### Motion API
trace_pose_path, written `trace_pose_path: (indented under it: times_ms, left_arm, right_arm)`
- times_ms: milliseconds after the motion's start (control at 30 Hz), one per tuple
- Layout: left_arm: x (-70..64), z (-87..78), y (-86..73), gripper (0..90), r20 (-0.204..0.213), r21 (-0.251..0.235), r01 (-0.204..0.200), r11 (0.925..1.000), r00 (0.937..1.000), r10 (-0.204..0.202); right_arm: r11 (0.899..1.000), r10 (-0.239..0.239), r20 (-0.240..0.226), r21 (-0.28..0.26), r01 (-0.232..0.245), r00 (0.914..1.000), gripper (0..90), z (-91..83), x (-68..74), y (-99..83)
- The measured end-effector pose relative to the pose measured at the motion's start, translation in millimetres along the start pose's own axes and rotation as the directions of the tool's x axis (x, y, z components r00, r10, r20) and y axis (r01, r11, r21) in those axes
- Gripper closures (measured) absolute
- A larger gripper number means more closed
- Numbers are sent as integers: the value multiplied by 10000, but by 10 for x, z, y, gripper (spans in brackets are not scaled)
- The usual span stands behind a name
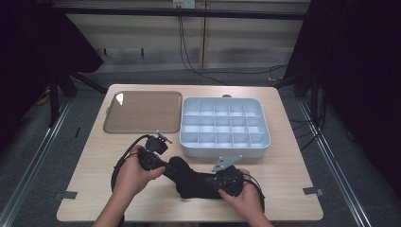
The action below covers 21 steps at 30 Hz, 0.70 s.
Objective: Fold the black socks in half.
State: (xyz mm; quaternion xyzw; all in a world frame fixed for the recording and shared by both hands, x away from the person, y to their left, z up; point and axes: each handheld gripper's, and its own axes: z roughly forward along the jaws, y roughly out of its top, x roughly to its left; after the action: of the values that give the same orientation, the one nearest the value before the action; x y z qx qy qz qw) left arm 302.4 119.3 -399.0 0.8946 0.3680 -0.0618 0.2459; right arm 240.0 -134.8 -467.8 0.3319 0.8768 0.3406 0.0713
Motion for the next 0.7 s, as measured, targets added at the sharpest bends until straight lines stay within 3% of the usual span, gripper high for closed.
trace_pose_path:
  times_ms: [233,400,700]
  left_arm:
    - [-7,4,15,767,16,51,74,10000,10000,-74]
    - [-34,-6,30,767,57,45,-13,10000,10000,13]
    - [-73,-19,52,767,184,38,-138,9999,9997,137]
  right_arm:
    - [9966,-11,350,823,-18,9994,900,-53,-122,-197]
    - [9968,226,156,759,-237,9996,900,37,-98,-203]
    - [9983,63,-180,579,-52,9998,900,235,46,-20]
